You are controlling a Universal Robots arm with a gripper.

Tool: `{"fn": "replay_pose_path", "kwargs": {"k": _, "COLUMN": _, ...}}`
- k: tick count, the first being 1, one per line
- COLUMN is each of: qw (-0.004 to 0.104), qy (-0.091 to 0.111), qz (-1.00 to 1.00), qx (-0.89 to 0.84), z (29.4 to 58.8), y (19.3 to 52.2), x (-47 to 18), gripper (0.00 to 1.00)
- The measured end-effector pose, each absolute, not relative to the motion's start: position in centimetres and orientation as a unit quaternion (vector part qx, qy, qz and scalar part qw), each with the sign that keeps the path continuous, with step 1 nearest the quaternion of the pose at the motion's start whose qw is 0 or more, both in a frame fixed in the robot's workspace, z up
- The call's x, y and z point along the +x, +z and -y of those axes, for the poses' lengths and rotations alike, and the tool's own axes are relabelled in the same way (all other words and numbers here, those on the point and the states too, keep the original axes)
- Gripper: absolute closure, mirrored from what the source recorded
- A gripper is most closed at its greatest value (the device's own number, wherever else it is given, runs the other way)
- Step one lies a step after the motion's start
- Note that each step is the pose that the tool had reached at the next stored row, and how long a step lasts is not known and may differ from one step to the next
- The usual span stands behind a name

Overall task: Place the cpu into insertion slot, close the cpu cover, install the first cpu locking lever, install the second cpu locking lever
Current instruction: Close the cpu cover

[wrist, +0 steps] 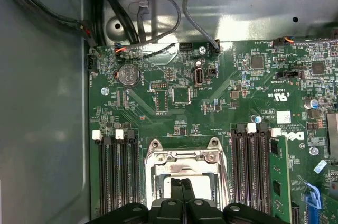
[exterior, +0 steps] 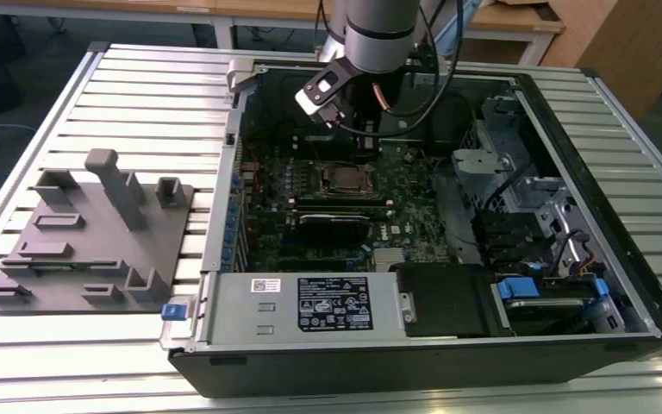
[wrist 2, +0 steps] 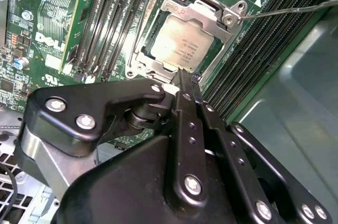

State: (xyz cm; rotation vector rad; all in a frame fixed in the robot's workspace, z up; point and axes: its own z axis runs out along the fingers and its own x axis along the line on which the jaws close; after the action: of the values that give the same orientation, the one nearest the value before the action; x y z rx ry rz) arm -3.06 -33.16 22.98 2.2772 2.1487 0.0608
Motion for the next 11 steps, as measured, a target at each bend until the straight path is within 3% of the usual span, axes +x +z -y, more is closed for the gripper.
{"fn": "replay_pose_path", "kwargs": {"k": 11, "qw": 0.005, "qy": 0.020, "qz": -0.687, "qx": 0.726, "z": 33.16, "y": 22.93, "x": -3.08, "gripper": 0.90}}
